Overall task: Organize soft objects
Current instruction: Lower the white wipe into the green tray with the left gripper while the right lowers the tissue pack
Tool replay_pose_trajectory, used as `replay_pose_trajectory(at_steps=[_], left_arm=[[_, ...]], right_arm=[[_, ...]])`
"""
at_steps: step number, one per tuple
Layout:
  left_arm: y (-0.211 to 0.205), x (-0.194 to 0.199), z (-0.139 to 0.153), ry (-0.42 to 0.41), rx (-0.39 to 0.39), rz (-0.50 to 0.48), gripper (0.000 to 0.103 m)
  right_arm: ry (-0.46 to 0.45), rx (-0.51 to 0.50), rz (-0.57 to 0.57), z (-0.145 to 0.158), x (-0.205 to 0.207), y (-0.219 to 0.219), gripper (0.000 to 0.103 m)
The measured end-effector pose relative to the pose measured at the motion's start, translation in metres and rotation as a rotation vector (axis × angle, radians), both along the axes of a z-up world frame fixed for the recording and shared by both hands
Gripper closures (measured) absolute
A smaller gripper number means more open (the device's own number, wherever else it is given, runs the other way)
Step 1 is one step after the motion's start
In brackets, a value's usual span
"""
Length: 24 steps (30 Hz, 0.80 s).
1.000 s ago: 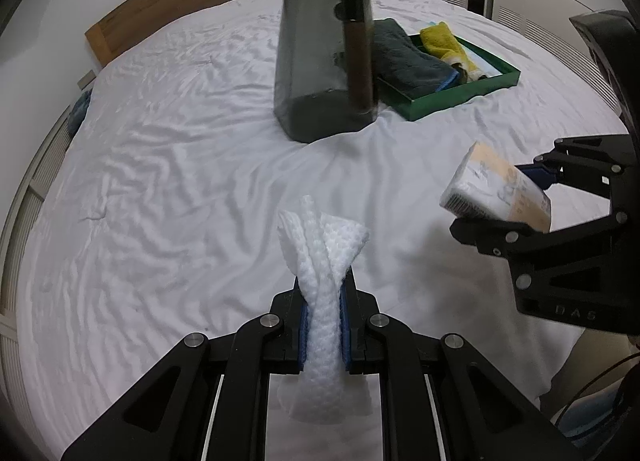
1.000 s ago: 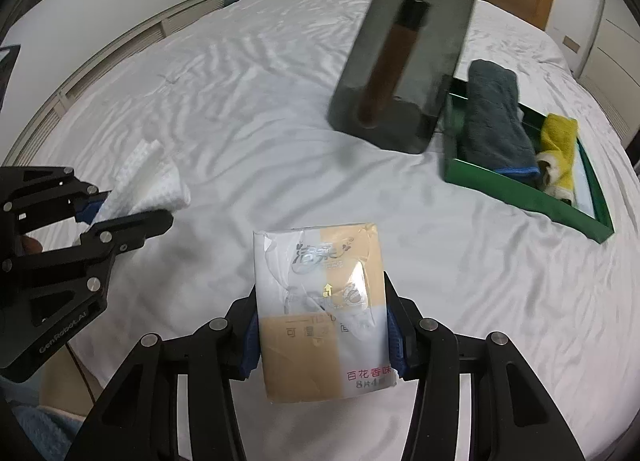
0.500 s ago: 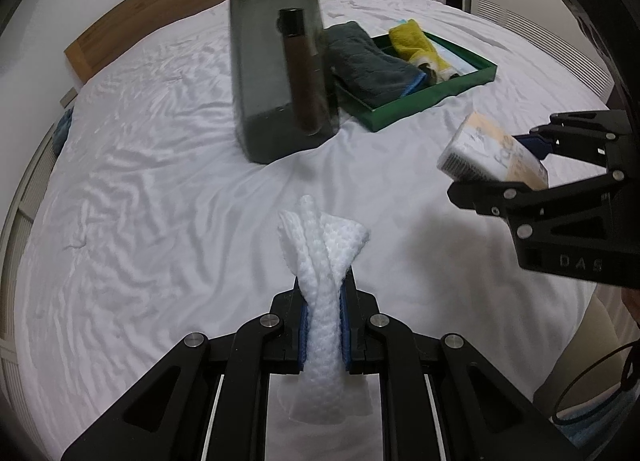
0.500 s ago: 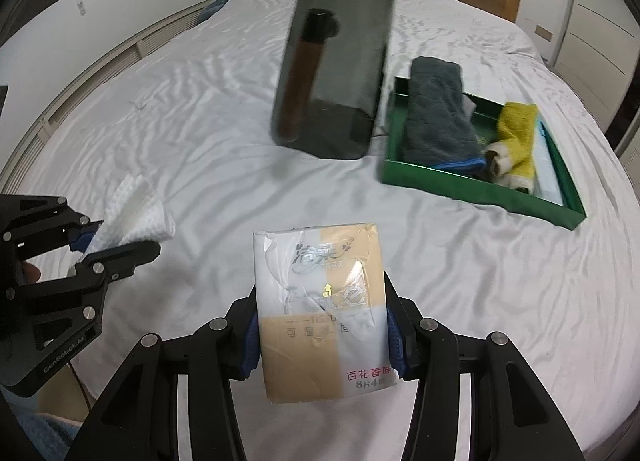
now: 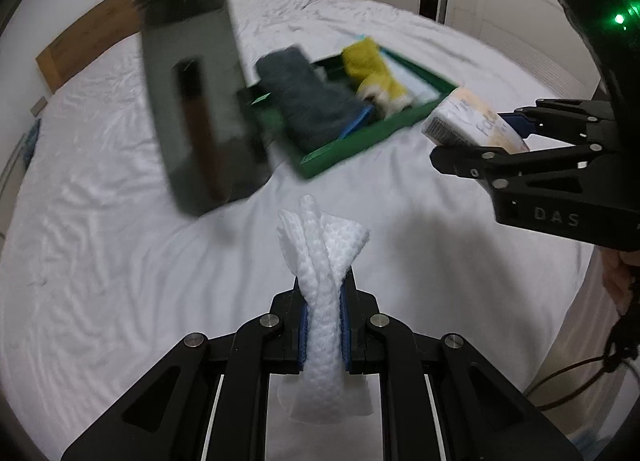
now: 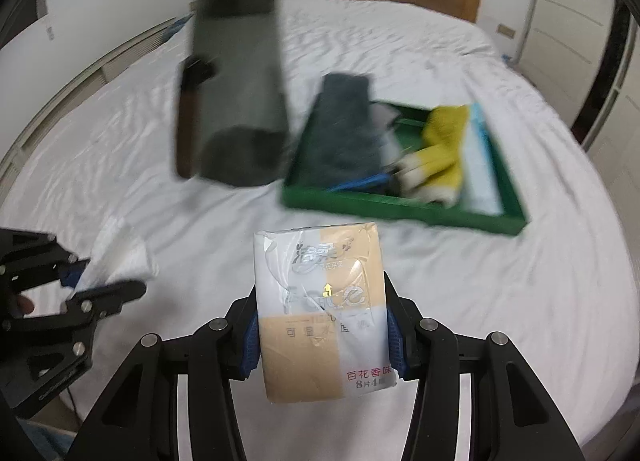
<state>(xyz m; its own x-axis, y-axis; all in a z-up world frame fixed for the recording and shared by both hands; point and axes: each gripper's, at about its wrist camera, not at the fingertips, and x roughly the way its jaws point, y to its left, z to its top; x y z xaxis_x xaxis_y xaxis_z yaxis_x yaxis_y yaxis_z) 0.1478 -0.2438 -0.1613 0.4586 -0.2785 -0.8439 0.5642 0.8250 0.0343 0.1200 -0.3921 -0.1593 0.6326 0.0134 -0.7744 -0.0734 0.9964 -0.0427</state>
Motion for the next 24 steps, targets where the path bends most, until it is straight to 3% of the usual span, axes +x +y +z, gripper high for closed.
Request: replay_pose_trajectory(at_steps=[7,12,24], left_arm=[[-0.079,0.068,0.028,0.007,-0.125,-0.017,0.093],[-0.13,0.13,0.03,0.031,-0.173,-0.024,0.093],[-0.183,0.225,-0.026,0.094,-0.105,0.085,0.093]], right_arm=[[-0.055,-0.056,-0.068,0.027,0.044,-0.062,0.055],[-0.049,-0.087,-0.069,0.025,0.083,-0.097,0.055],[0.005,-0.063,-0.039,-0.023,0.157,-0.142,0.054]])
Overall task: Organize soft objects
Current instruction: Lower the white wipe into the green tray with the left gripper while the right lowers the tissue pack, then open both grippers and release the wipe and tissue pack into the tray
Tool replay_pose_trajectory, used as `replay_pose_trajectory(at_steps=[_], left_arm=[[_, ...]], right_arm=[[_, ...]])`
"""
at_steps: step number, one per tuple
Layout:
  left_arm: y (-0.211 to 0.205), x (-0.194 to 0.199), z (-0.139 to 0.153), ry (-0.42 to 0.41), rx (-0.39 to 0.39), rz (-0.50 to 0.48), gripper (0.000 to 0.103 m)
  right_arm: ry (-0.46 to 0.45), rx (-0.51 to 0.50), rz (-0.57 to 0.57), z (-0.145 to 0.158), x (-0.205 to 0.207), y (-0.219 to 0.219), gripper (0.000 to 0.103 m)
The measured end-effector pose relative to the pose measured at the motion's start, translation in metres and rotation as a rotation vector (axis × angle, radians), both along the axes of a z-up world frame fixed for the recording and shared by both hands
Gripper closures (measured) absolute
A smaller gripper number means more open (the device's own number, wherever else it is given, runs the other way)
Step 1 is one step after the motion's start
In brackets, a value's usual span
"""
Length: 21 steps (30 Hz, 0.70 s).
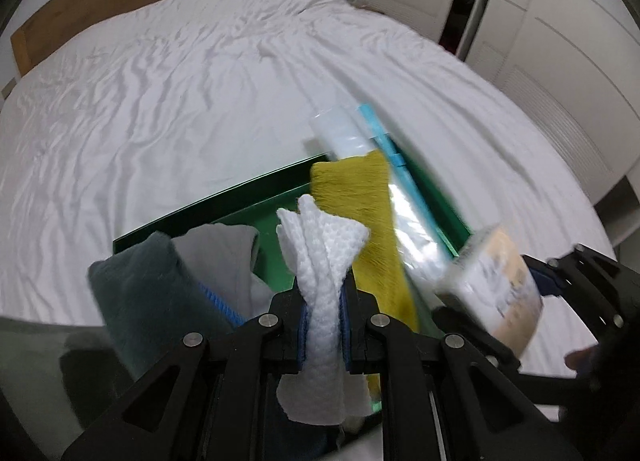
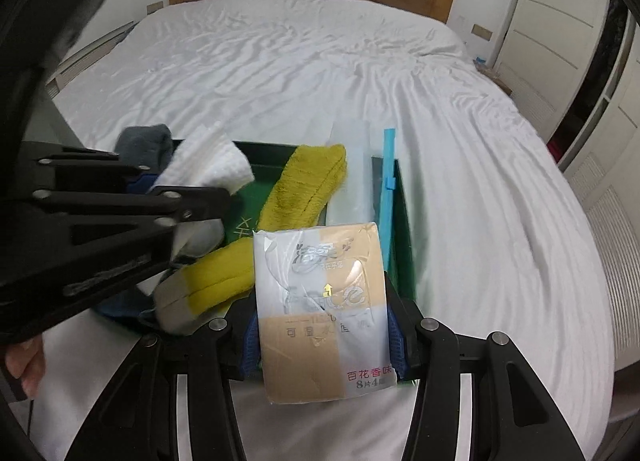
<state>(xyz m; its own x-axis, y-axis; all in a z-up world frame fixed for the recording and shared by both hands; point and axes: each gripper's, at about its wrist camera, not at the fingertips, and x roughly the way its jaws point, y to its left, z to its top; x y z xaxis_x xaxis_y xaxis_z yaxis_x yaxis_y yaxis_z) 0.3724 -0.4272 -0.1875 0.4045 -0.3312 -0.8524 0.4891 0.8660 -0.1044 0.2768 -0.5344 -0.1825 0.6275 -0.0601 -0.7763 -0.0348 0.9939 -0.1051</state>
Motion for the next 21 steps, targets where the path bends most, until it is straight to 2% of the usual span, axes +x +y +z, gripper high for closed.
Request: replay_pose_trajectory(at_steps=[9,13,15,17,21], left_arm=[[-0.01,0.023,-0.038,0.062,0.045,0.049,0.092],[-0.012,0.024,-0.042,0.069,0.046,0.057,0.09],[-0.012,0.025,-0.041,0.069,0.045,0.056,0.089],[-0.011,0.025,-0.038,0.064,0.041,0.057,0.083],[-0.011,0.026,-0.032,0.06,0.029,0.062,0.076]], right_arm=[[0.071,0.039,0.006,-0.039,0.039,-0.014,0.051],[0.093,0.054,0.001,-0.048,0.05,-0.021,0.049],[0.092,0.043,0.005,-0.049,0.055,-0.022,0.044],[0.084,0.036,0.011,-0.046,0.057,-0.022,0.042],[0.07,0.02,0.018,-0.04,0.052,-0.019,0.03]])
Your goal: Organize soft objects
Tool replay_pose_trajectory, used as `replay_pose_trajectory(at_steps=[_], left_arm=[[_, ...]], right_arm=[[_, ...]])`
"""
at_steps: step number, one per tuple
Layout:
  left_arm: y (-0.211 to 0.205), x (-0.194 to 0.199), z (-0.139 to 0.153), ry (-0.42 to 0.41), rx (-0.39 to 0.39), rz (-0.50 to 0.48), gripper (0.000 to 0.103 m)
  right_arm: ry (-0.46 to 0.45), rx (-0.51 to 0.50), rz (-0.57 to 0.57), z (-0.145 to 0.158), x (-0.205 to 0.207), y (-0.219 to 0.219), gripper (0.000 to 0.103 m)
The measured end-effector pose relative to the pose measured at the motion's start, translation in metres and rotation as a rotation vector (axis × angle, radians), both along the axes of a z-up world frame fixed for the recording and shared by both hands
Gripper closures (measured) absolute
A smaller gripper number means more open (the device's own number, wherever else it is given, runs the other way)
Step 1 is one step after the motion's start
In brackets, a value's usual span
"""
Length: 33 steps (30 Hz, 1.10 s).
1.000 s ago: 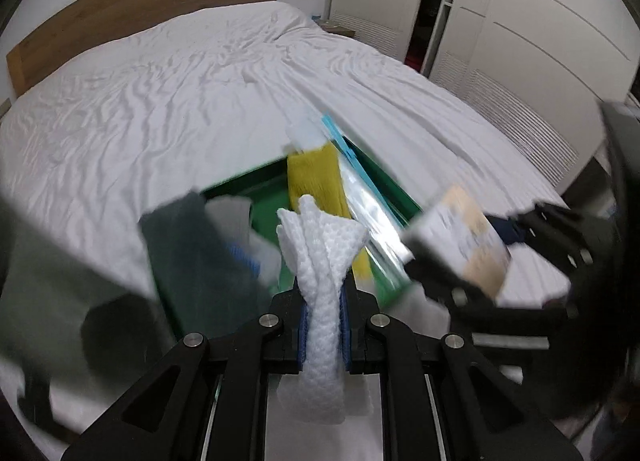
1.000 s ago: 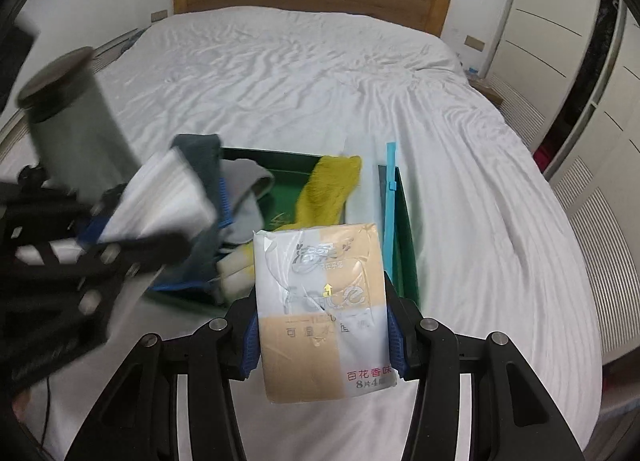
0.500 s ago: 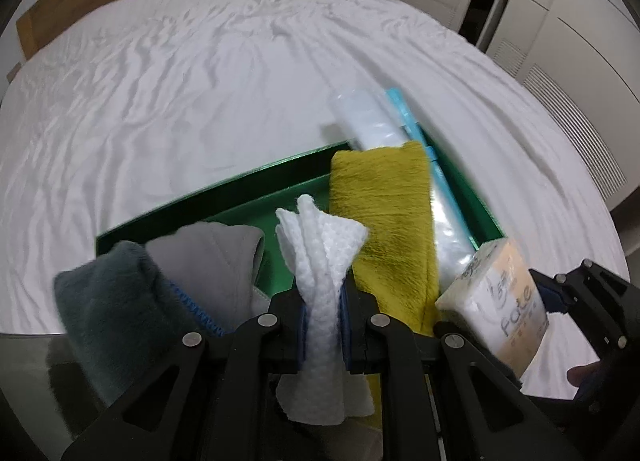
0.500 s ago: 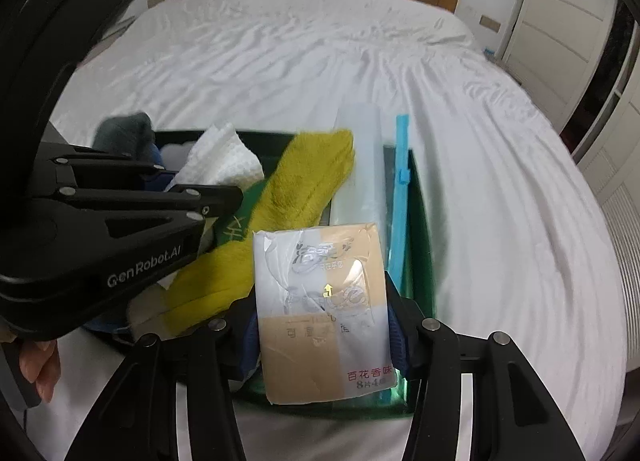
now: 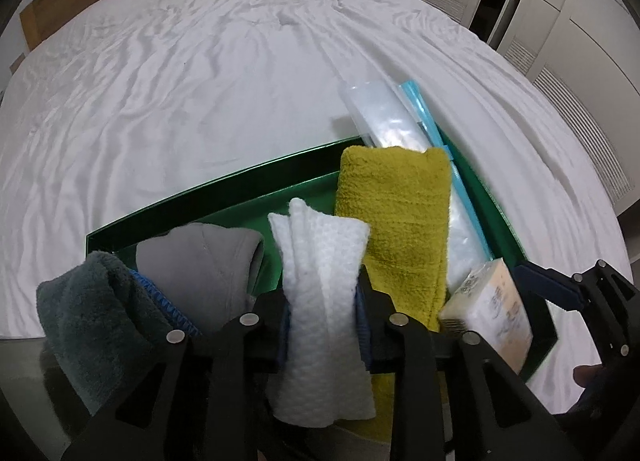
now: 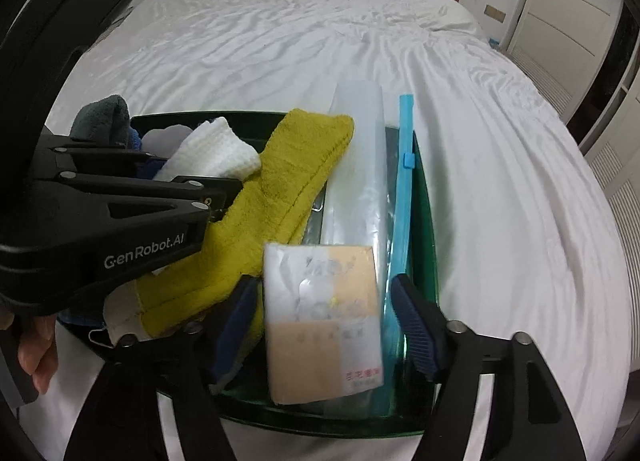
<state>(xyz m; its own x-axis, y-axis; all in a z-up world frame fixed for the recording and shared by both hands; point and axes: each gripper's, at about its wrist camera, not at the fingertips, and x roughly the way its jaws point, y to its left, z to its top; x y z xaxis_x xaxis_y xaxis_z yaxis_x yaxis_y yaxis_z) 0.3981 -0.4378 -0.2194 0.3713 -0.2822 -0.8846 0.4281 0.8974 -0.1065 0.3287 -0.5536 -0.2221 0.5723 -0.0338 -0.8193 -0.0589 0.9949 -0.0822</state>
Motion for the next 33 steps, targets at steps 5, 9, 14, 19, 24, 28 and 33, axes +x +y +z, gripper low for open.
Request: replay_pose_trajectory(at_steps=[5,9,14,19,24,28,33], left_arm=[[0.003,-0.006,0.019,-0.028,-0.025,0.006,0.058],[0.006,-0.014,0.036,-0.05,-0.057,0.009,0.055],[0.023,-0.051,0.067,-0.105,-0.098,0.004,0.055],[0.052,-0.112,0.094,-0.195,-0.099,-0.005,0.055],[0.089,-0.179,0.114,-0.28,-0.041,-0.016,0.043],[0.125,-0.232,0.128,-0.323,0.002,-0.028,0.043],[0.174,-0.281,0.143,-0.351,0.003,-0.002,0.024]], right_arm=[[-0.023,-0.011,0.005,0.013,-0.012,0.005,0.025],[-0.049,-0.022,-0.004,0.03,-0.033,0.009,0.019],[-0.075,-0.016,-0.028,0.049,-0.067,0.014,0.008],[-0.085,-0.016,-0.055,0.065,-0.121,0.027,0.001],[-0.101,-0.004,-0.095,0.084,-0.187,0.054,0.0],[-0.134,0.022,-0.115,0.105,-0.242,0.089,0.0],[-0.159,0.0,-0.095,0.129,-0.3,0.141,0.0]])
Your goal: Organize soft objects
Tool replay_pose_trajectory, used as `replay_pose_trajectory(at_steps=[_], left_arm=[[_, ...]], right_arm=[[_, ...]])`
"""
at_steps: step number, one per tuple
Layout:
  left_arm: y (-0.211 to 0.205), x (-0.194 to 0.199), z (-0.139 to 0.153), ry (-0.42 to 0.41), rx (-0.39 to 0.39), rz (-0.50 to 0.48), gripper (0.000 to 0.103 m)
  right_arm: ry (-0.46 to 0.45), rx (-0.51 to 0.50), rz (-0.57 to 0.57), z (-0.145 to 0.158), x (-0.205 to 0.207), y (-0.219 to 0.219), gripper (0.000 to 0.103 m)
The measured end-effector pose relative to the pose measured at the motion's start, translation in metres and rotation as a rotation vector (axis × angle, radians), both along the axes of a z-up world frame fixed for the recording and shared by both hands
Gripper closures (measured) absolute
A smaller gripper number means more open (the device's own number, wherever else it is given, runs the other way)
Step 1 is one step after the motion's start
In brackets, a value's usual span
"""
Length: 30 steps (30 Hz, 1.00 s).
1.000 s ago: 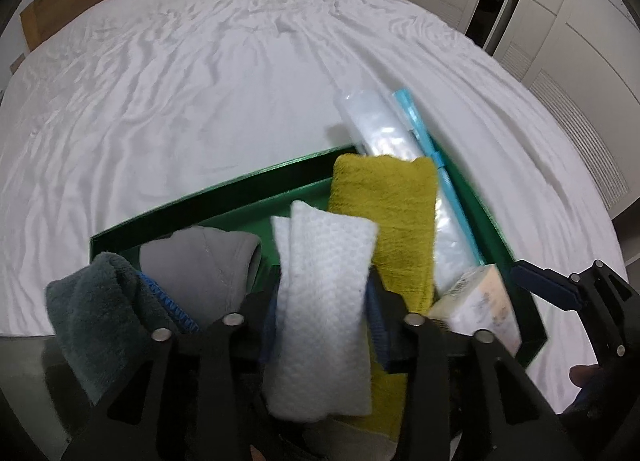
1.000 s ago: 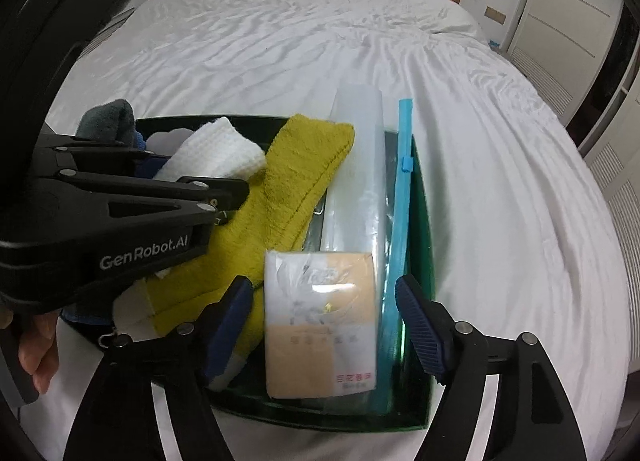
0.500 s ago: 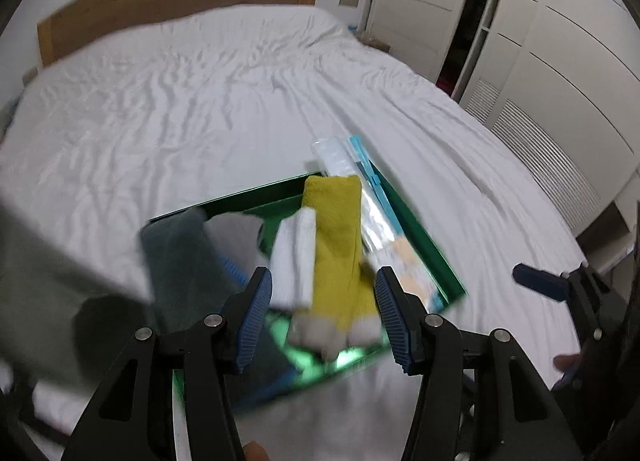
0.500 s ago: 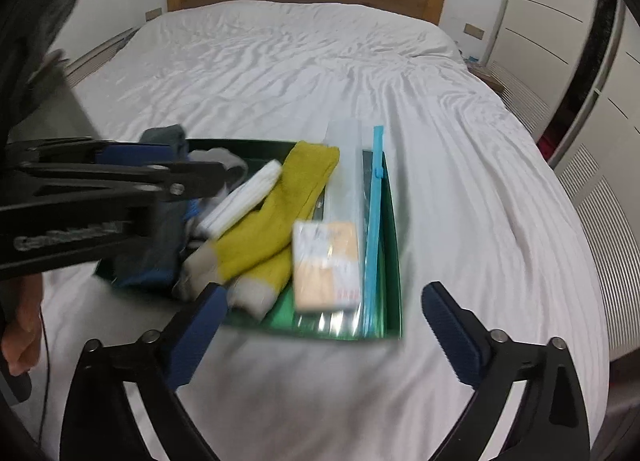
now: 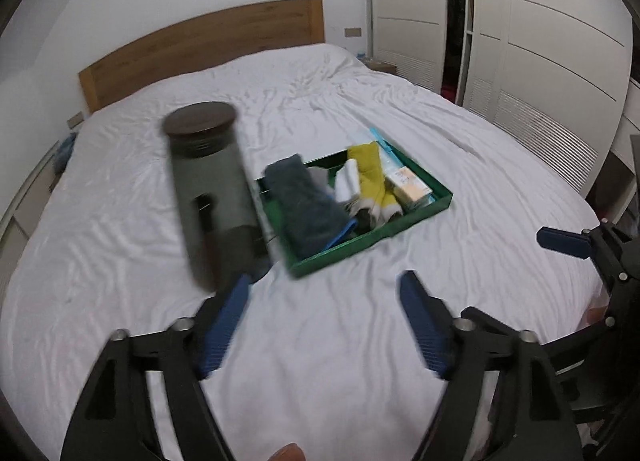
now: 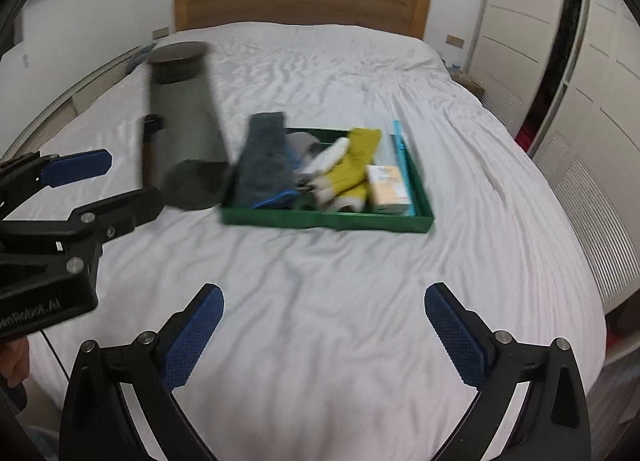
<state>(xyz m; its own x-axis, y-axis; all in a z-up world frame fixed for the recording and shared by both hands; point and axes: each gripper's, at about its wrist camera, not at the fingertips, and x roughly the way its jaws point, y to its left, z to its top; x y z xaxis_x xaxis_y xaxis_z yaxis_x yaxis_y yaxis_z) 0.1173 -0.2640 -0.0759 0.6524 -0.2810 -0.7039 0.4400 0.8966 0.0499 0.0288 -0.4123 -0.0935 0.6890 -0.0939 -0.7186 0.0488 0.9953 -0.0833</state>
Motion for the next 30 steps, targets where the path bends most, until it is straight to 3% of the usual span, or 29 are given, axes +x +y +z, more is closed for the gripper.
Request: replay_pose_trajectory(at_steps=[10,18,30], left_arm=[[0.09,-0.066,0.013,-0.024,-0.043,0.072,0.019],[0.12,-0.088,0.02,-0.094,-0.052,0.091,0.018],[0.127,-0.082,0.005,-0.056,-0.039,0.109,0.018]], right_arm=[[-0.051,-0.049,-0.011,0.035,-0.087,0.08,0.0],[-0.063,-0.059,0.027,0.046,-0.107,0.11,0.0],[-0.039,-0.063,0.06,0.042,-0.102,0.118,0.0]])
